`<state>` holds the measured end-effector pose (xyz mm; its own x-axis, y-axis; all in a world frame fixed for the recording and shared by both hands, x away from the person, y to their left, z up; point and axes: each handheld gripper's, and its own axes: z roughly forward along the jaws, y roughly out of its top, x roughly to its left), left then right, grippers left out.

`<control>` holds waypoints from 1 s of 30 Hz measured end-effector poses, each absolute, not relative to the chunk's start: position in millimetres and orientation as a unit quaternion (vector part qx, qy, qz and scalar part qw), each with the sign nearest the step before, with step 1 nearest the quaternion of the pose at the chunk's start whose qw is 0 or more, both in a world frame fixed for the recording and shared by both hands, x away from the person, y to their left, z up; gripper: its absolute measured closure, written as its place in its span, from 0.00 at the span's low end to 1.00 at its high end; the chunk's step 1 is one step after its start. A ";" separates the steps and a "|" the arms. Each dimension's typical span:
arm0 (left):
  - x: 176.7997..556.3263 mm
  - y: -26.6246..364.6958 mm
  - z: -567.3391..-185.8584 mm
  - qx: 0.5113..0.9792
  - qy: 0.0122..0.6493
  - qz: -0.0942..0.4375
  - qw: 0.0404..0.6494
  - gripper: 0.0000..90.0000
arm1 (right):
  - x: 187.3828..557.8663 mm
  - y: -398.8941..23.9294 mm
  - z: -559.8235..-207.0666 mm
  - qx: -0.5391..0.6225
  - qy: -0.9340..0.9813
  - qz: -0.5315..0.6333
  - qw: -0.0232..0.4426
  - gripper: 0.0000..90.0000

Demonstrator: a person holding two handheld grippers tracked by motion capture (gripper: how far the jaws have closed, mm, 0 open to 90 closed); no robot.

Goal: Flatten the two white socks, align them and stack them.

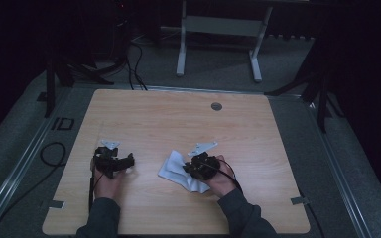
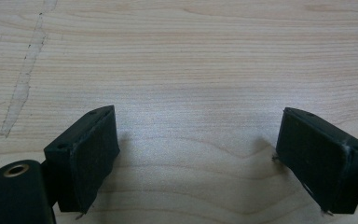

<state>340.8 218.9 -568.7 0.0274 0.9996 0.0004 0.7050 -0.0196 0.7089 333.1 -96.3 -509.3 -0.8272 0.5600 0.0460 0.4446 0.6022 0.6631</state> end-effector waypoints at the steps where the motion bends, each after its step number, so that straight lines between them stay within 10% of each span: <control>1: 340.8 218.9 -568.7 0.662 0.644 0.268 0.275 0.14 | 334.1 -92.8 -512.2 0.284 0.891 0.344 0.080 0.91; 21: 336.1 217.3 -568.3 0.663 0.639 0.271 0.280 0.19 | 335.9 -76.0 -526.5 0.288 0.894 0.338 0.061 0.90; 30: 325.3 196.6 -558.6 0.696 0.610 0.263 0.273 0.69 | 334.5 -72.9 -531.3 0.291 0.897 0.327 0.065 0.90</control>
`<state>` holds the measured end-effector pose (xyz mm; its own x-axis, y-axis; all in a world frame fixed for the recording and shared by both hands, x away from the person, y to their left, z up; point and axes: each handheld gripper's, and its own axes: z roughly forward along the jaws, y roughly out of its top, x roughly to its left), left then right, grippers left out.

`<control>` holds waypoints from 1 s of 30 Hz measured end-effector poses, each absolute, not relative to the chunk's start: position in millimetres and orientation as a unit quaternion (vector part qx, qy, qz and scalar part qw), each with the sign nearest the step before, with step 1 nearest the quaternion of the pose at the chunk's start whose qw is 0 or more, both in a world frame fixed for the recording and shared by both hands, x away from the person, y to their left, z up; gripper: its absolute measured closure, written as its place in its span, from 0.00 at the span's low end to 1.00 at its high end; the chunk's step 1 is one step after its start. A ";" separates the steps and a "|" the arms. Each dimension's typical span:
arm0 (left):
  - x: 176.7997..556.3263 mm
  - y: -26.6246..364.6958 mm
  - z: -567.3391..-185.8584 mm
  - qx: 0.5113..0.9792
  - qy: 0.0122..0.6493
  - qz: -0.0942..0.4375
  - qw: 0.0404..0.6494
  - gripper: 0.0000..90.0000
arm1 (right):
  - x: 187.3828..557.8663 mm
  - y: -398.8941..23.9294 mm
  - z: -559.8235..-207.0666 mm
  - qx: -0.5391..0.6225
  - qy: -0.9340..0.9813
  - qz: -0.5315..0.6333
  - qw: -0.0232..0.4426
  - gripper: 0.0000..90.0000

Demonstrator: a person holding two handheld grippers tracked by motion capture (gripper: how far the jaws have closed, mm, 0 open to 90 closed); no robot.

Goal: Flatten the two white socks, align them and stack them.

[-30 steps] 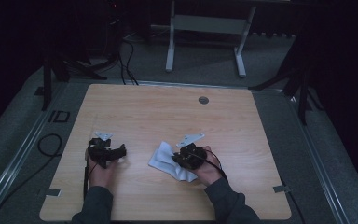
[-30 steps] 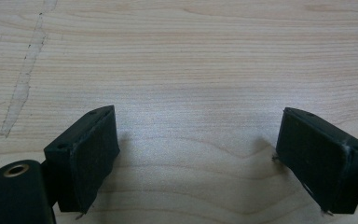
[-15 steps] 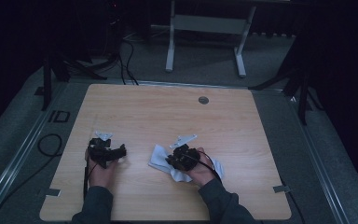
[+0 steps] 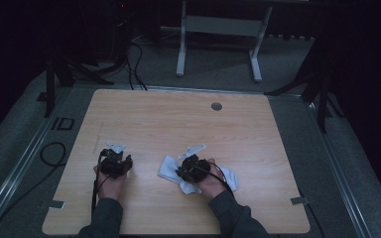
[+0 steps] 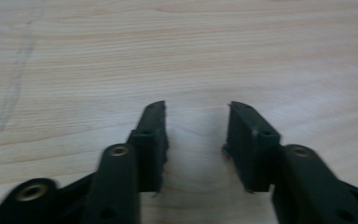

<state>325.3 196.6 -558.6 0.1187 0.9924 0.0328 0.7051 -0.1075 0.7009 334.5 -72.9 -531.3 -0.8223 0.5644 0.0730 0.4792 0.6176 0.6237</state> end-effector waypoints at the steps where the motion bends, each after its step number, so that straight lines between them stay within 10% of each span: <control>1: 324.5 194.5 -557.6 0.702 0.604 0.252 0.281 0.70 | 334.5 -72.6 -531.9 0.290 0.897 0.326 0.065 0.90; 15: 308.3 147.9 -546.0 0.753 0.513 0.205 0.358 0.95 | 331.7 -69.6 -538.5 0.288 0.901 0.318 0.072 0.90; 30: 304.2 118.7 -546.9 0.777 0.471 0.184 0.376 0.98 | 329.5 -68.1 -543.0 0.285 0.903 0.312 0.076 0.90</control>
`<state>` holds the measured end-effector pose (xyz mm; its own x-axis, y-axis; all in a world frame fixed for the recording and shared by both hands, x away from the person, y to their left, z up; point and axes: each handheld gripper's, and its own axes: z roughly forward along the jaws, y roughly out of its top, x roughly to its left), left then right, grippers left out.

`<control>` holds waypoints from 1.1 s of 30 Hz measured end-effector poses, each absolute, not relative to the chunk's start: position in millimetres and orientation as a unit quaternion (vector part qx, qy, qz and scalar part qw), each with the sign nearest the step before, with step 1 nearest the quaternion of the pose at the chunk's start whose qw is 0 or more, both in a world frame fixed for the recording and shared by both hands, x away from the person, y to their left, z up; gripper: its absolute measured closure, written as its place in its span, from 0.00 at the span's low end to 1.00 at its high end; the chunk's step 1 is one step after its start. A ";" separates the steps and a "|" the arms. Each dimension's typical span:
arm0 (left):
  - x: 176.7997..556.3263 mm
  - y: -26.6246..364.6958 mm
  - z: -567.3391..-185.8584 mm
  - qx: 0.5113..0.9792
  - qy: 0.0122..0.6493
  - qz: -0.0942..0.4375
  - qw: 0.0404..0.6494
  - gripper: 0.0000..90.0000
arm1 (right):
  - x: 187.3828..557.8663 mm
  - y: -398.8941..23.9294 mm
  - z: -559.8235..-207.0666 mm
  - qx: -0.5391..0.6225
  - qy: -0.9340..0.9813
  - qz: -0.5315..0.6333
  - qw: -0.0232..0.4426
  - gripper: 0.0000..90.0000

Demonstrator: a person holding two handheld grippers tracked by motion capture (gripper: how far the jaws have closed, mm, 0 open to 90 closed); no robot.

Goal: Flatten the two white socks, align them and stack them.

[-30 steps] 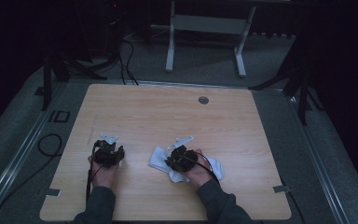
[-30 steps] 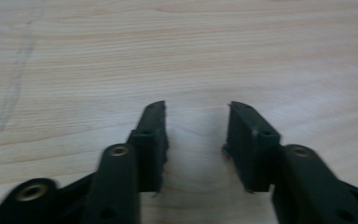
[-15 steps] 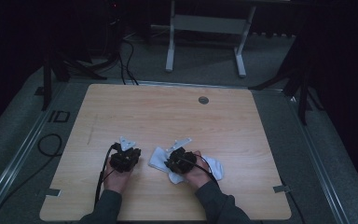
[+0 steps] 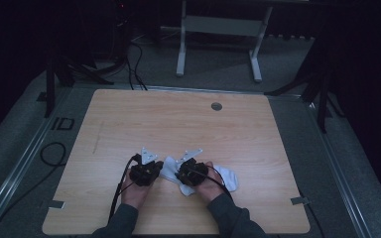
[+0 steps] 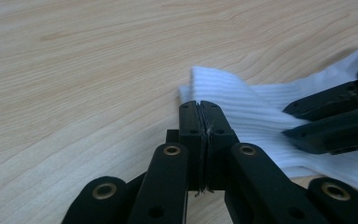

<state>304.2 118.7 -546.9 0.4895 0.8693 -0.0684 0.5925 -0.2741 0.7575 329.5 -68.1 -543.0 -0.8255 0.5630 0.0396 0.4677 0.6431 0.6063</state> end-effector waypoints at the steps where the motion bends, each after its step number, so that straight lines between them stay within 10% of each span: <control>1: 304.3 117.4 -547.7 0.777 0.471 0.184 0.376 0.98 | 329.4 -68.0 -543.1 0.286 0.903 0.311 0.076 0.90; 33: 308.6 110.5 -555.4 0.796 0.458 0.167 0.359 1.00 | 322.3 -108.2 -495.2 0.279 0.889 0.345 0.117 0.75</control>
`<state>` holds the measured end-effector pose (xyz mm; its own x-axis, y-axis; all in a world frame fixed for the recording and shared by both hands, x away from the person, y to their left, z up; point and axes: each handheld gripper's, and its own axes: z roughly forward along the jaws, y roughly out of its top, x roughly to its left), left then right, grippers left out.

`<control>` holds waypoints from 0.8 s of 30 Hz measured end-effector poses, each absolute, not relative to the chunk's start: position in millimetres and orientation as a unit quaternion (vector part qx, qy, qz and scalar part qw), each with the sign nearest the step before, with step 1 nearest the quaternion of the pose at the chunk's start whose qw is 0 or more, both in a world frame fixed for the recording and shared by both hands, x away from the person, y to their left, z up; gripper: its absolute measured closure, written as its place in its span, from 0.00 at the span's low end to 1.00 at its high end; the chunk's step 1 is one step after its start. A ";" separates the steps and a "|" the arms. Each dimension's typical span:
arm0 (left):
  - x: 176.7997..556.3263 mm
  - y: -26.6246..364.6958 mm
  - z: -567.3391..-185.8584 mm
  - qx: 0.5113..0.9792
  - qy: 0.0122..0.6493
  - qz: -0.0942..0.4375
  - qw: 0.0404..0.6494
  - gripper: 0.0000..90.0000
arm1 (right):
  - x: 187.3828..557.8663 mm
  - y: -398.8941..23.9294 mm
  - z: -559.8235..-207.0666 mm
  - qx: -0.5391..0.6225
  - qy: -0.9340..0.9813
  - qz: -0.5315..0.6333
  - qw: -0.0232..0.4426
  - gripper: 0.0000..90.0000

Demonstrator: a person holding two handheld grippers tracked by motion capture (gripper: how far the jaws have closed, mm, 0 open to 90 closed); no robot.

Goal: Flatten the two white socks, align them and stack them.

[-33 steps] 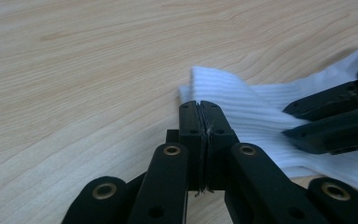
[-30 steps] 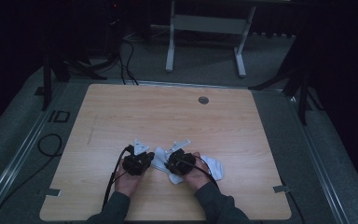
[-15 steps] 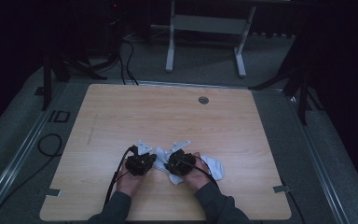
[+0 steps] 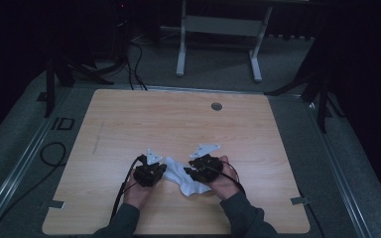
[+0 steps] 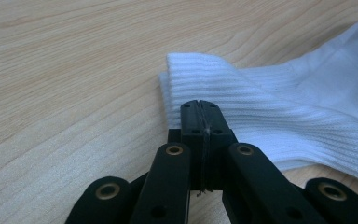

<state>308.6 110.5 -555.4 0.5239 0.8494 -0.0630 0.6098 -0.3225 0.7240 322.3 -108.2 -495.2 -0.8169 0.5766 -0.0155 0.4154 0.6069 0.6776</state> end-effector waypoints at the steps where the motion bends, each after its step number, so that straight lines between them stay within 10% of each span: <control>1: 308.5 110.4 -555.4 0.796 0.458 0.167 0.359 1.00 | 323.2 -112.7 -492.5 0.282 0.887 0.343 0.123 0.75; 24: 307.4 110.3 -555.2 0.796 0.459 0.169 0.356 1.00 | 320.2 -199.4 -512.9 0.376 0.865 0.297 0.150 0.80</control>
